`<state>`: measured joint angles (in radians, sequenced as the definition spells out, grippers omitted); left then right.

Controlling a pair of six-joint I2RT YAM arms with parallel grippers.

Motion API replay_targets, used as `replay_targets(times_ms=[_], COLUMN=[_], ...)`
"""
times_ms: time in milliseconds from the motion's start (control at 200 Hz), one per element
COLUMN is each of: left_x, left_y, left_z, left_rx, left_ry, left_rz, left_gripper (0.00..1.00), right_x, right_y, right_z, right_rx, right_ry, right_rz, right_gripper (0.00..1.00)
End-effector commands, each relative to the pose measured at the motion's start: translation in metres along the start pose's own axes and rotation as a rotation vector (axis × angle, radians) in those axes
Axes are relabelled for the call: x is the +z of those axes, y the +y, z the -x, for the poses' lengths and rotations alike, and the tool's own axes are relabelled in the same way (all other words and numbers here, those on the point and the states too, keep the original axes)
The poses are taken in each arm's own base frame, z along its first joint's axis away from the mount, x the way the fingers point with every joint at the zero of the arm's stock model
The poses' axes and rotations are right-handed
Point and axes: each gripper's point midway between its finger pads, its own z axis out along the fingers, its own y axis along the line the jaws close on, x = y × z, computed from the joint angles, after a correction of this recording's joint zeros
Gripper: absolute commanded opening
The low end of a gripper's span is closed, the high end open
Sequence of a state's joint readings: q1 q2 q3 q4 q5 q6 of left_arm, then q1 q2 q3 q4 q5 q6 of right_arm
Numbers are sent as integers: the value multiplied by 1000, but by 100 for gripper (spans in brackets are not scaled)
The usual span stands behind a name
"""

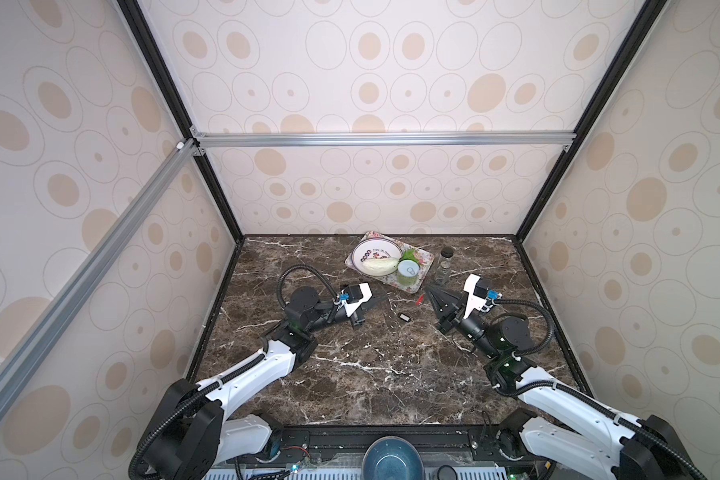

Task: Put the keys on the keyring
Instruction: 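Bring the red-tagged key to the ring plate held by the left gripper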

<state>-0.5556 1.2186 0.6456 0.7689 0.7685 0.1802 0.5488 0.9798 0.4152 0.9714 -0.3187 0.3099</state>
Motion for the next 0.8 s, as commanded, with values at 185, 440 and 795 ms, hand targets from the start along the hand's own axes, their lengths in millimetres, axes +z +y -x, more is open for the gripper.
replay_targets(times_ms=[185,440,795], left_x=[-5,-3,1], left_y=[0,-9,-11], left_z=[39,41,42], left_rx=[60,70,62], left_ry=[-99,-102,-101], left_rz=[7,-37,-58], left_gripper=[0,0,0], right_x=[5,14,21], right_y=[35,51,64], right_z=[9,11,6], right_rx=[-13,-6,-17], right_ry=[-16,0,16], right_rz=[149,198,255], right_gripper=[0,0,0])
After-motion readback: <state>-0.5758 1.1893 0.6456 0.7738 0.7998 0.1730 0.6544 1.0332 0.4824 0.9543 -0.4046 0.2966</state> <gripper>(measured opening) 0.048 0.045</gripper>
